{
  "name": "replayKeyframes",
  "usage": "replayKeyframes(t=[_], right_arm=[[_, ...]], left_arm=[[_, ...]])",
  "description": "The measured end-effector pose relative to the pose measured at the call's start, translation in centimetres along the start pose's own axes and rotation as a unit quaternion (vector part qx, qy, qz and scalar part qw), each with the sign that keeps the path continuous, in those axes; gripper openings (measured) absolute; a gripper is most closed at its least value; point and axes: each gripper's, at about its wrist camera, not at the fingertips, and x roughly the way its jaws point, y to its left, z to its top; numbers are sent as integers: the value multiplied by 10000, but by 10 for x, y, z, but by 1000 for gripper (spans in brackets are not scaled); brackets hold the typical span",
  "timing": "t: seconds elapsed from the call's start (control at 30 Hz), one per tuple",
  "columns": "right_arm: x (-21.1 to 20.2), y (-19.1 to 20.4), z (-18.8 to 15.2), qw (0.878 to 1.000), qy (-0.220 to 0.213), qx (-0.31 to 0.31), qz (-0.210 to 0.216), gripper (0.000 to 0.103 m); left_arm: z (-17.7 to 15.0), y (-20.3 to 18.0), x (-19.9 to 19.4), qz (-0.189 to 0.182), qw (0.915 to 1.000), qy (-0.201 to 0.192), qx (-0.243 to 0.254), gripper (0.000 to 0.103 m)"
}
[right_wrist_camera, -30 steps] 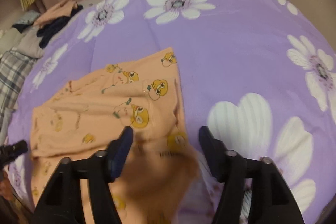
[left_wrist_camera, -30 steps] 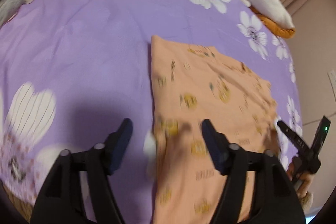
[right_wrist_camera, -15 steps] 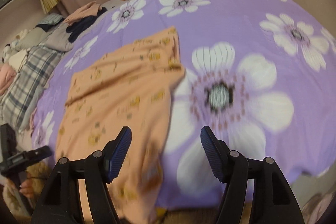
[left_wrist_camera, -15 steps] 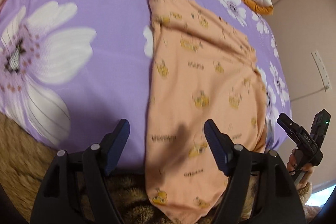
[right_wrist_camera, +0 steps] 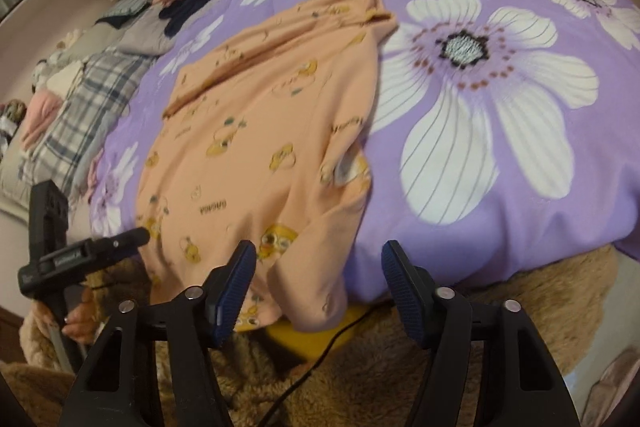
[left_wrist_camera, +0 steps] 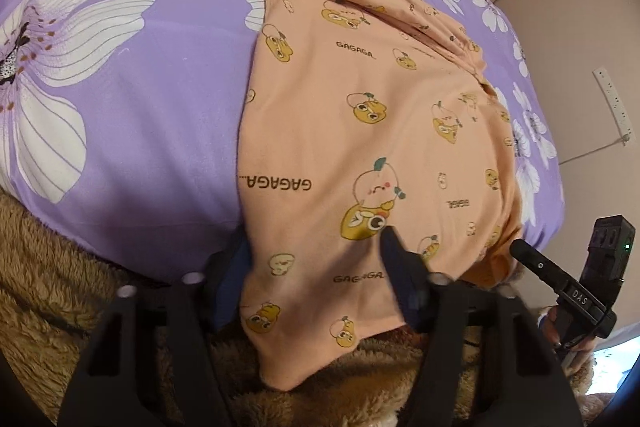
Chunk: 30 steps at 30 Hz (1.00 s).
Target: Fold small clothes
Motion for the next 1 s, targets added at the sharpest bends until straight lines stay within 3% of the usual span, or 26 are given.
replayKeyframes(t=[0.07,0.13,0.3,0.67,1.0], right_arm=[[6,0,-2,10000,80,17,10,29],[8,-2,-1,9999,105,78,-2,17],[-23,-6,1,9990,-244,186,314,12],[-85,-15,18,9913,-1165,421,453,11],[-79,-5,48,9905,-1222,428,461,11]], left_arm=[[-1,1,-1,76,10000,-62,-1,26],[-2,2,-3,-31,9999,-106,-20,8],[2,-6,-25,-253,9974,-638,200,6],[34,-14,-60,-537,9920,-1128,190,6],[70,-11,-59,-596,9918,-1123,126,6]])
